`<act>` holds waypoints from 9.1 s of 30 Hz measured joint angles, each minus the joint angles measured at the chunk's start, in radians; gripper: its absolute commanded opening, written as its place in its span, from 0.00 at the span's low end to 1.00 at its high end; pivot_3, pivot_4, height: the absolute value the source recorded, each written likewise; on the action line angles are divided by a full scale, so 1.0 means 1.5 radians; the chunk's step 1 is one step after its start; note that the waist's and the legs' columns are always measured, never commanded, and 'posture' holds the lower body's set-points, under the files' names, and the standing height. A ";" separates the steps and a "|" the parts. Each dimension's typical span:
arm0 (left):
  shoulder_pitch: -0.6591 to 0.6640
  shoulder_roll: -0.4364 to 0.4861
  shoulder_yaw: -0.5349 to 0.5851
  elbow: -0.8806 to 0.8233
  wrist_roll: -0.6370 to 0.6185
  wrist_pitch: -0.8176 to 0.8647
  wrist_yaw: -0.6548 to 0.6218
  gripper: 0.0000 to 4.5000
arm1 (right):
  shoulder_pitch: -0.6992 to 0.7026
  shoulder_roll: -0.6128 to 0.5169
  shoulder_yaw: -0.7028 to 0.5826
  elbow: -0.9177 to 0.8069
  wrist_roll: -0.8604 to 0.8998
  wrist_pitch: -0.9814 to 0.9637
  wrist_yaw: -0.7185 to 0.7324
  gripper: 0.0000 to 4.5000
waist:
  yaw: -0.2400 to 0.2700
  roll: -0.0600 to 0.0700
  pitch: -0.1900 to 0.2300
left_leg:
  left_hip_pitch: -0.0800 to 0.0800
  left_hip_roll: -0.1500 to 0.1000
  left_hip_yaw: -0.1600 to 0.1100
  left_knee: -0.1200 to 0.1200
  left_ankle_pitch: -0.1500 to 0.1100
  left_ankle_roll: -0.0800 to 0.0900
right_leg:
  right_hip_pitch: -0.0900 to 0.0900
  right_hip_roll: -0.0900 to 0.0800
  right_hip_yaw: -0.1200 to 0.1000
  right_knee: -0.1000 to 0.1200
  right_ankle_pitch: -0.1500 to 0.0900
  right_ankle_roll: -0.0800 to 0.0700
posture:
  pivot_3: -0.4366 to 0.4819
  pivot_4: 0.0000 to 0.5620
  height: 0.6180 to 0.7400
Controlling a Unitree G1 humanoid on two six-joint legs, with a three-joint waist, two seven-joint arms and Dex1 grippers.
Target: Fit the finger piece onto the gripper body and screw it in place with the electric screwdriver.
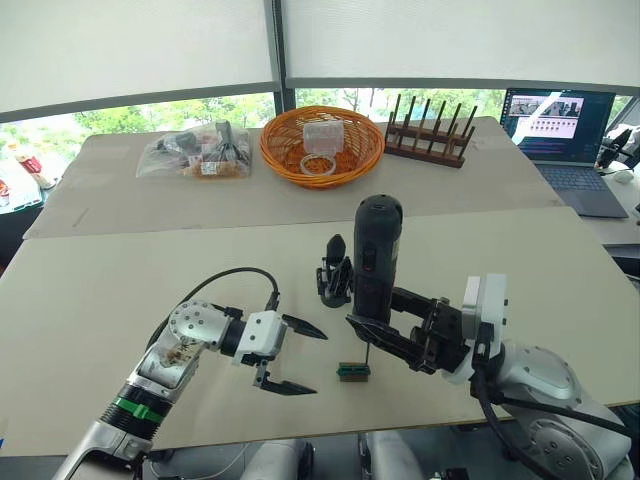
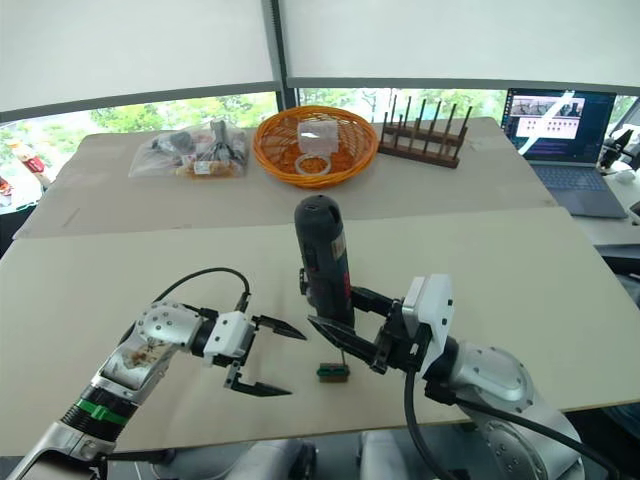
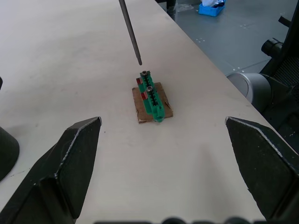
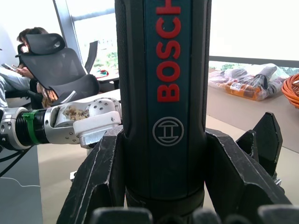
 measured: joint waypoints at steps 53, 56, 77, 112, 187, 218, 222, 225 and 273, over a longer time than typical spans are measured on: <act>-0.001 -0.010 -0.008 -0.005 0.009 0.005 0.015 1.00 | 0.000 -0.012 0.024 -0.011 -0.039 -0.001 0.014 0.43 | 0.000 0.000 0.000 | 0.000 0.000 0.000 0.000 0.000 0.000 | 0.000 0.000 0.000 0.000 0.000 0.000 | 0.48 0.27 1.00; 0.000 -0.011 -0.008 -0.005 0.009 0.005 0.015 1.00 | -0.001 -0.012 0.024 -0.011 -0.040 -0.001 0.015 0.43 | 0.000 0.000 0.000 | 0.000 0.000 0.000 0.000 0.000 0.000 | 0.000 0.000 0.000 0.000 0.000 0.000 | 0.48 0.27 1.00; -0.001 -0.014 -0.008 -0.004 0.010 0.005 0.020 1.00 | 0.004 -0.001 0.026 0.002 -0.066 -0.010 0.031 0.43 | 0.000 0.000 0.000 | 0.000 0.000 0.000 0.000 0.000 0.000 | 0.000 0.000 0.000 0.000 0.000 0.000 | 0.48 0.27 1.00; -0.013 -0.019 -0.010 -0.004 0.010 0.028 0.028 1.00 | -0.005 0.001 0.027 0.001 -0.078 -0.012 0.030 0.43 | 0.000 0.000 0.000 | 0.000 0.000 0.000 0.000 0.000 0.000 | 0.000 0.000 0.000 0.000 0.000 0.000 | 0.48 0.27 1.00; -0.055 -0.014 0.086 0.050 0.006 0.084 0.159 1.00 | -0.564 -0.001 0.037 0.289 0.211 0.230 0.067 0.43 | 0.000 0.000 0.000 | -0.002 0.000 0.000 0.000 0.000 -0.001 | -0.002 -0.001 0.000 0.000 0.000 0.000 | 0.48 0.27 1.00; -0.176 -0.087 0.079 0.251 0.049 -0.024 0.124 1.00 | -0.650 0.100 0.091 0.442 -0.027 0.225 0.089 0.43 | -0.016 0.000 0.000 | -0.004 0.000 0.000 0.000 0.001 -0.002 | -0.004 -0.001 0.000 0.001 0.000 0.000 | 0.48 0.27 1.00; -0.182 -0.088 0.079 0.251 0.051 -0.024 0.120 1.00 | -0.649 0.103 0.088 0.442 -0.027 0.225 0.089 0.43 | -0.016 0.000 0.000 | -0.004 0.000 0.000 0.000 0.001 -0.002 | -0.004 -0.001 0.000 0.001 0.000 0.000 | 0.48 0.27 1.00; -0.182 -0.090 0.079 0.252 0.057 -0.024 0.119 1.00 | -0.649 0.108 0.085 0.442 -0.027 0.226 0.088 0.43 | -0.016 0.000 0.000 | -0.004 0.000 0.000 0.000 0.001 -0.002 | -0.004 -0.001 0.000 0.001 0.000 0.000 | 0.48 0.27 1.00; -0.185 -0.100 0.070 0.275 0.075 -0.030 0.108 1.00 | -0.616 0.117 0.079 0.433 -0.047 0.226 0.087 0.43 | -0.016 0.000 0.000 | -0.004 -0.001 0.000 0.000 0.001 -0.002 | -0.004 -0.001 0.000 0.001 0.000 0.000 | 0.48 0.27 1.00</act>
